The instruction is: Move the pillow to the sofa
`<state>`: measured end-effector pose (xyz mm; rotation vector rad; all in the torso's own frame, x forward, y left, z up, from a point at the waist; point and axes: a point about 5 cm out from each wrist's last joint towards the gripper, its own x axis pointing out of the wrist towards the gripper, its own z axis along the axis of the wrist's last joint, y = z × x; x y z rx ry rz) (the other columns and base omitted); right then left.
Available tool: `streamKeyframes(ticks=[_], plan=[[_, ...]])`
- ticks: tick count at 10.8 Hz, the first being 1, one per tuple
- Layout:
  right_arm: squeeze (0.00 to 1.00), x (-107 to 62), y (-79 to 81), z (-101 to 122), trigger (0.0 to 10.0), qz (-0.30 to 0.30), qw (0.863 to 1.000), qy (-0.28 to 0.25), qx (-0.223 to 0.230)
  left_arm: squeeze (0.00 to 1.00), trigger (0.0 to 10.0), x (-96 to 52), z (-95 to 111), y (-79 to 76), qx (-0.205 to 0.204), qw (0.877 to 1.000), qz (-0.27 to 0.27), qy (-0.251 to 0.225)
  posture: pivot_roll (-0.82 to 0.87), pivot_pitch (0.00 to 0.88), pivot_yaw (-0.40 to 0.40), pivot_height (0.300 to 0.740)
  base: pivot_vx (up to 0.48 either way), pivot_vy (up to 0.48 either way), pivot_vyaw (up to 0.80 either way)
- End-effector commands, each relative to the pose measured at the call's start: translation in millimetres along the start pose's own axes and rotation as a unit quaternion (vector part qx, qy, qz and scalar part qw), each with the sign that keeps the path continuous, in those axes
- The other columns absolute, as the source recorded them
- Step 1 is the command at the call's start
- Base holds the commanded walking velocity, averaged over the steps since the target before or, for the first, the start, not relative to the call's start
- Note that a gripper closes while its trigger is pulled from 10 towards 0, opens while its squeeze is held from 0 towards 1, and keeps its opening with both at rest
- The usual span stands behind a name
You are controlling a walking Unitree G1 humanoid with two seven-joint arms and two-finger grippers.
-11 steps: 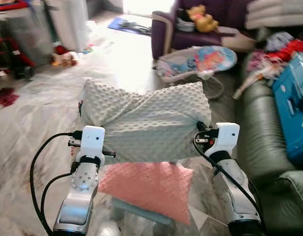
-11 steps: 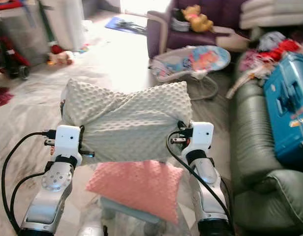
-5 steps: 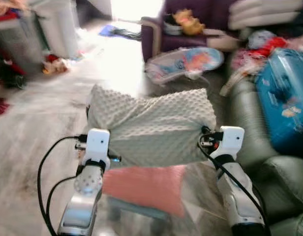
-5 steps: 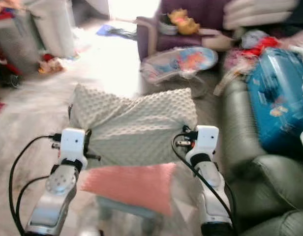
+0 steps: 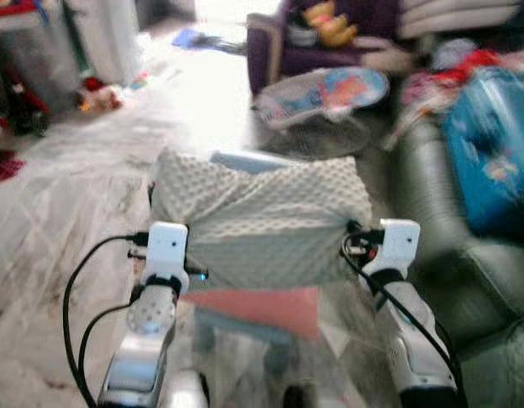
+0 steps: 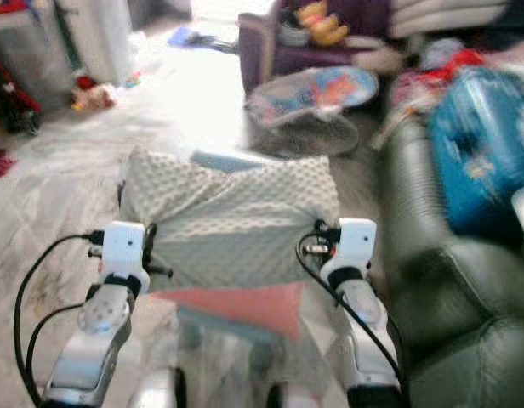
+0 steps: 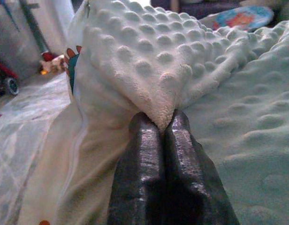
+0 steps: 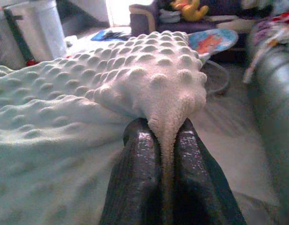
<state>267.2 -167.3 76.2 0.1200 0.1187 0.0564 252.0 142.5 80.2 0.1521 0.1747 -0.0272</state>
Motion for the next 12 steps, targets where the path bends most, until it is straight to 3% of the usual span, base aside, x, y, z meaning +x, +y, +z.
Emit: streamKeyframes(ticks=[1, 5, 7, 9, 12], plan=[[0.00, -1.6, -4.9, 9, 10.0, -0.009, 1.000, -0.016, -0.001, 0.00, 10.0, 0.3, 6, -0.4, 0.000, 1.000, -0.003, -0.011, -0.02, 0.000, -0.027, 0.740, -0.405, 0.000, 0.00], [0.00, -1.1, -4.6, 9, 10.0, -0.011, 1.000, -0.015, 0.003, 0.00, 10.0, 1.3, 5, 1.3, -0.003, 1.000, 0.002, -0.004, -0.02, 0.000, -0.027, 0.740, -0.361, 0.000, 0.00], [0.00, -1.2, -9.6, 7, 10.0, -0.039, 0.999, -0.002, 0.004, 0.00, 10.0, 1.6, 6, 2.0, -0.006, 1.000, 0.000, -0.008, -0.02, 0.000, -0.024, 0.740, -0.169, 0.000, 0.00], [0.00, 2.7, -15.9, 5, 10.0, -0.077, 0.996, 0.012, -0.032, 0.00, 10.0, 3.9, 7, 2.2, -0.012, 1.000, -0.001, -0.007, -0.02, 0.000, -0.021, 0.740, 0.000, 0.000, 0.00], [0.00, 0.9, -2.1, 1, 10.0, -0.031, 0.999, 0.025, -0.017, 0.00, 10.0, 7.3, 7, 3.5, -0.021, 1.000, 0.000, -0.005, -0.02, 0.000, -0.027, 0.740, 0.000, 0.000, 0.00]])
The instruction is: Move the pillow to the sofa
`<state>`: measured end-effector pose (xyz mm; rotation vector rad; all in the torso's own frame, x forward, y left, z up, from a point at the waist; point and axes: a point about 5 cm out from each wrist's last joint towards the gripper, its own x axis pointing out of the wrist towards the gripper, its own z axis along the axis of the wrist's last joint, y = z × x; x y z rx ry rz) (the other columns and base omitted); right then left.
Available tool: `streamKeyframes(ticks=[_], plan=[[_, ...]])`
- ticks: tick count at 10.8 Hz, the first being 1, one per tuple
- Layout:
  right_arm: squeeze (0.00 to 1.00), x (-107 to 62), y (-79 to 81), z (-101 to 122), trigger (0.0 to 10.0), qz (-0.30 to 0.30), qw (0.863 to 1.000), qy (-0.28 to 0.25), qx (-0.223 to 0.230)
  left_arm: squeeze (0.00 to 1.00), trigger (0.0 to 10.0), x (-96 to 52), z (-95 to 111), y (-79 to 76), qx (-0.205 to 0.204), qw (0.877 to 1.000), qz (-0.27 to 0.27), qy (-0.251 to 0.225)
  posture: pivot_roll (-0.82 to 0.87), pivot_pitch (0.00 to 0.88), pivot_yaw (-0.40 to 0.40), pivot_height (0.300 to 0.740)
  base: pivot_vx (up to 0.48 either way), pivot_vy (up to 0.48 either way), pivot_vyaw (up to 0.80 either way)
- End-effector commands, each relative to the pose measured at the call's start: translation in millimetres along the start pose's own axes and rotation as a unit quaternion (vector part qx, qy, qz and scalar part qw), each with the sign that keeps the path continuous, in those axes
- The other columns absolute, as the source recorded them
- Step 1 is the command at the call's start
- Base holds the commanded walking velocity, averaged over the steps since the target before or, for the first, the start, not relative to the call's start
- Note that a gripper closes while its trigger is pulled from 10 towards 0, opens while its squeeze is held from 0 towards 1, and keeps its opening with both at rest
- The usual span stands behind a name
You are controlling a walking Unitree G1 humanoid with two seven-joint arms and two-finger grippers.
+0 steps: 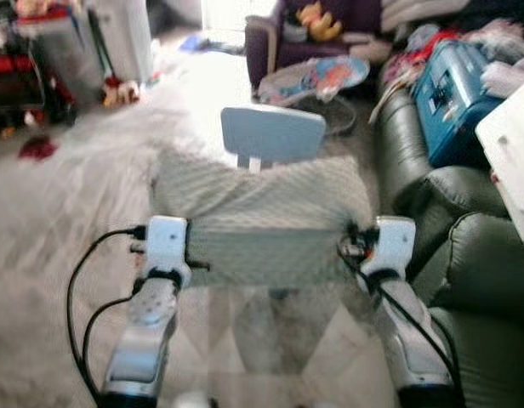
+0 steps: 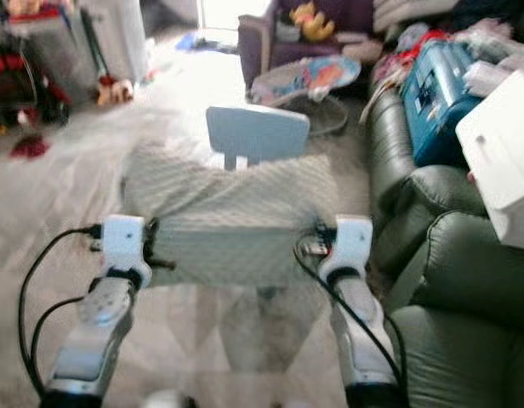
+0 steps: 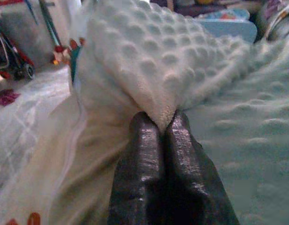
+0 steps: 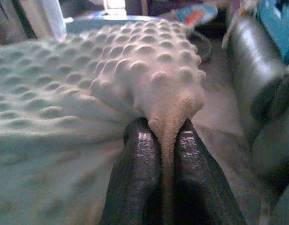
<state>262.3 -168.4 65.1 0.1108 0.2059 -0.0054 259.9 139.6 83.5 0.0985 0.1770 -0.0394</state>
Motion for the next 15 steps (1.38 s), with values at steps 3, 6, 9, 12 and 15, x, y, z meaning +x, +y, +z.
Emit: streamKeyframes(ticks=[3, 6, 9, 12, 15], plan=[[0.00, -0.8, -1.9, 9.6, 10.0, -0.001, 0.999, -0.026, 0.024, 0.00, 10.0, 5.2, 4.9, -1.2, -0.004, 1.000, -0.007, -0.009, -0.04, 0.000, -0.019, 0.740, 0.000, 0.111, 0.00], [0.00, 2.4, -8.5, 12.0, 10.0, -0.010, 0.999, -0.024, 0.023, 0.00, 10.0, 5.7, 4.7, -2.8, -0.007, 1.000, -0.010, -0.007, -0.04, 0.000, -0.016, 0.740, 0.000, 0.333, -0.73], [0.00, 4.3, -7.0, 12.9, 10.0, -0.008, 0.999, -0.024, 0.025, 0.00, 10.0, 4.7, 4.4, -2.2, -0.008, 1.000, -0.008, -0.006, -0.03, 0.000, -0.022, 0.740, 0.000, 0.349, -0.77], [0.00, 4.6, -8.5, 13.0, 10.0, -0.014, 0.999, -0.022, 0.025, 0.00, 10.0, 4.2, 3.3, -3.3, -0.008, 1.000, -0.011, -0.004, -0.04, 0.000, -0.019, 0.740, 0.000, 0.365, -0.77], [0.00, 3.6, -10.4, 13.0, 10.0, -0.019, 0.999, -0.022, 0.023, 0.00, 10.0, 3.8, 3.5, -4.6, -0.007, 1.000, -0.014, -0.003, -0.04, 0.000, -0.018, 0.740, 0.000, 0.370, -0.77]])
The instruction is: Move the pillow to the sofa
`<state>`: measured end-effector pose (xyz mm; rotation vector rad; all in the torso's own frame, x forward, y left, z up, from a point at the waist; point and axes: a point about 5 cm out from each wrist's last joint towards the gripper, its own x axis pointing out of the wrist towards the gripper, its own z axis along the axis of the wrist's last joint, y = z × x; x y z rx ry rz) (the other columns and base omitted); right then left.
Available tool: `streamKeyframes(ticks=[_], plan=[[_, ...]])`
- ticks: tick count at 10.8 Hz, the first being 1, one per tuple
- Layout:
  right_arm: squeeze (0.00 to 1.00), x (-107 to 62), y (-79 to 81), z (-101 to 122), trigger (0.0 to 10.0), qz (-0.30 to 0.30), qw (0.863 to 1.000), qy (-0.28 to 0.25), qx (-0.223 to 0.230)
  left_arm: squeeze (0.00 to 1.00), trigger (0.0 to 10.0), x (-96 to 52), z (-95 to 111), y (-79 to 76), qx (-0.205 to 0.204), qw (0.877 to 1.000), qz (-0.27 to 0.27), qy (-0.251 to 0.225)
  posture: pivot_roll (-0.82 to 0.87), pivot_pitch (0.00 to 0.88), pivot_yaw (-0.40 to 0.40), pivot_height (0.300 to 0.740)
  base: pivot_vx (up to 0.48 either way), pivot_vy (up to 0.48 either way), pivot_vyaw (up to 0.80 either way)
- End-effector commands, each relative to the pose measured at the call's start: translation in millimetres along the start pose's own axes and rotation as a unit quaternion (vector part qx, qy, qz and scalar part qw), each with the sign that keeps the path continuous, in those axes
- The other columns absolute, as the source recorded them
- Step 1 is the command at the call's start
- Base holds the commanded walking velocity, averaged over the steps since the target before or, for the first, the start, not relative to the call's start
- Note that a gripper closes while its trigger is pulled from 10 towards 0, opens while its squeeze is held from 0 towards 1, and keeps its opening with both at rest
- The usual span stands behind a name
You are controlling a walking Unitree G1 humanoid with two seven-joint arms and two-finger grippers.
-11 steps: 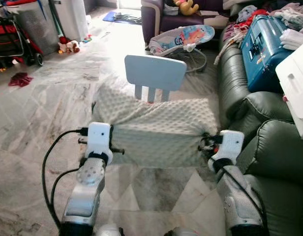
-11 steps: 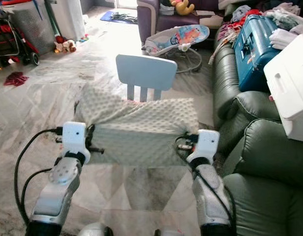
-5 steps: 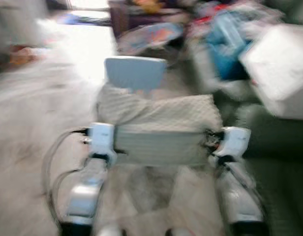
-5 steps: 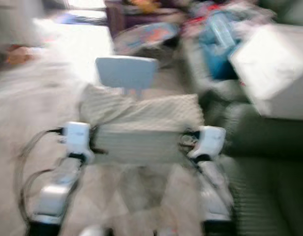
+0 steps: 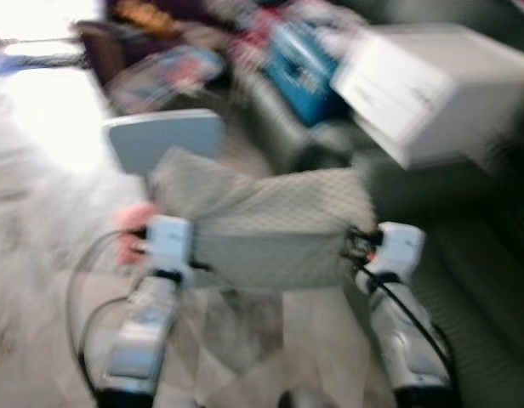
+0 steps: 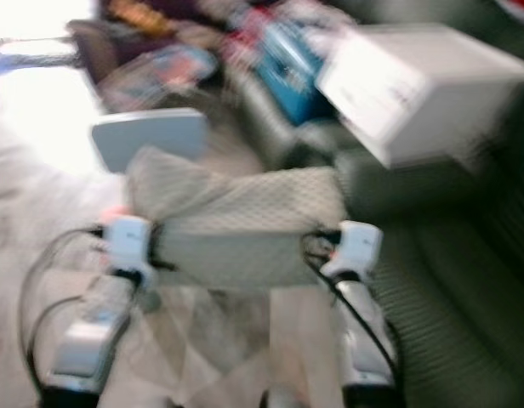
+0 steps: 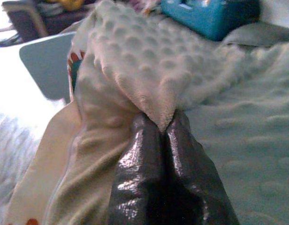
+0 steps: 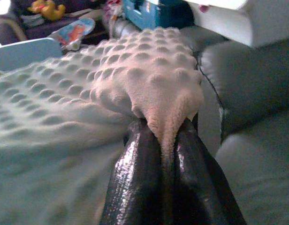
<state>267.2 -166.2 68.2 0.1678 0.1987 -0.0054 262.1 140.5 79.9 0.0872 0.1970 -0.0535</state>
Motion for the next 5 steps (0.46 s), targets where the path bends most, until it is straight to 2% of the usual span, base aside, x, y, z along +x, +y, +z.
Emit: streamKeyframes(ticks=[1, 5], plan=[[0.00, -0.5, -12.7, 9.7, 10.0, -0.023, 1.000, -0.018, -0.006, 0.00, 10.0, 0.9, 6.3, -5.4, -0.001, 1.000, -0.007, -0.012, -0.04, 0.000, -0.017, 0.740, 0.000, 0.360, -0.77], [0.00, -1.1, -12.4, 8.7, 10.0, -0.027, 0.999, -0.016, -0.006, 0.00, 10.0, -0.1, 6.1, -5.5, -0.002, 1.000, -0.009, -0.011, -0.03, 0.000, -0.014, 0.740, 0.000, 0.000, -0.77]])
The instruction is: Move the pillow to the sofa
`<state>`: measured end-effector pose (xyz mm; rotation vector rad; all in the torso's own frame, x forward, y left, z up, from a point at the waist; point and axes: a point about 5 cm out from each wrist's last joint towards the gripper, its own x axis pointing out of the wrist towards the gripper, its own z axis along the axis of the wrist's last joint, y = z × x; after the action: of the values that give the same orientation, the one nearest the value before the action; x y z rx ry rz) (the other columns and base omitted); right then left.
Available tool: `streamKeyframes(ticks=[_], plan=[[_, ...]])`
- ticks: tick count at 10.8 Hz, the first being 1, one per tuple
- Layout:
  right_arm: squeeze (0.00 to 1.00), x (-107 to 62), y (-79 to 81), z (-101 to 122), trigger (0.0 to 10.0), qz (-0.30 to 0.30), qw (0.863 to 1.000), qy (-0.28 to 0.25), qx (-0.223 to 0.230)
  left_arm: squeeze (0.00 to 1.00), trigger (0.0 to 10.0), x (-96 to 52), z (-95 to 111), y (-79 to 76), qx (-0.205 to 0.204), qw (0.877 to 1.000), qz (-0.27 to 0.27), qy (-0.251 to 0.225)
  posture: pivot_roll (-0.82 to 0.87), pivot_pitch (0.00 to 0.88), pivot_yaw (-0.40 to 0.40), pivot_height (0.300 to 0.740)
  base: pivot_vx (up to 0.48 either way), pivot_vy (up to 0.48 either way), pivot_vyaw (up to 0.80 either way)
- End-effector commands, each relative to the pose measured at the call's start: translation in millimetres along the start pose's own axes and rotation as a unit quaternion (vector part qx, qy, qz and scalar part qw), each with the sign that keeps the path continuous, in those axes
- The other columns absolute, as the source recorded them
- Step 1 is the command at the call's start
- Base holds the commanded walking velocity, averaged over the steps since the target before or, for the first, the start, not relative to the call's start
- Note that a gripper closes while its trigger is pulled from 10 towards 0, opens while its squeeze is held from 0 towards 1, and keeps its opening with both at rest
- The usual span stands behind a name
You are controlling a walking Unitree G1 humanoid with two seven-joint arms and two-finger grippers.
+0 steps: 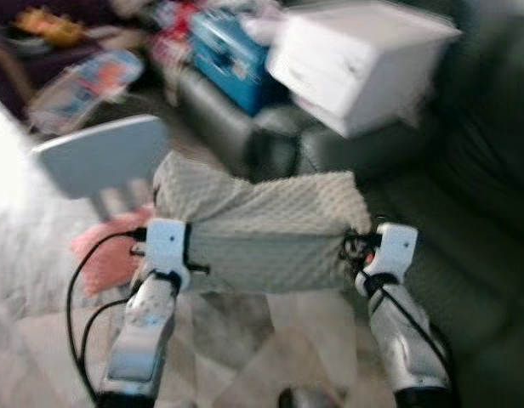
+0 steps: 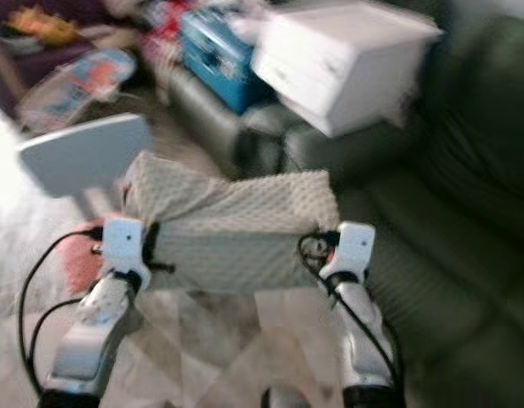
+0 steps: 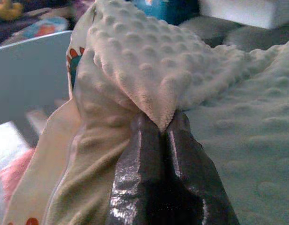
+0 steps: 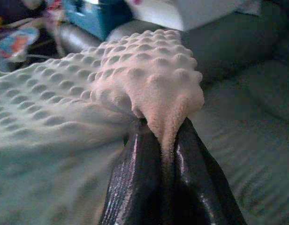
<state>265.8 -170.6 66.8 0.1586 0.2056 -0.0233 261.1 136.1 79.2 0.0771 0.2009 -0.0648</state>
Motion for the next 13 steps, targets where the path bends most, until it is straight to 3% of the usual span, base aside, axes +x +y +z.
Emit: streamKeyframes(ticks=[1, 13], plan=[[0.00, -0.1, -7.9, 9, 10.0, -0.017, 1.000, -0.018, -0.002, 0.00, 10.0, 0.7, 7, -2.6, 0.003, 1.000, -0.005, -0.014, -0.04, 0.000, -0.012, 0.740, 0.000, 0.000, -0.77], [0.00, 2.5, -11.2, 13, 10.0, -0.022, 1.000, -0.019, -0.008, 0.00, 10.0, 1.4, 13, -13.8, -0.012, 0.998, -0.061, -0.031, -0.05, 0.000, -0.017, 0.740, 0.000, 0.000, -0.77]])
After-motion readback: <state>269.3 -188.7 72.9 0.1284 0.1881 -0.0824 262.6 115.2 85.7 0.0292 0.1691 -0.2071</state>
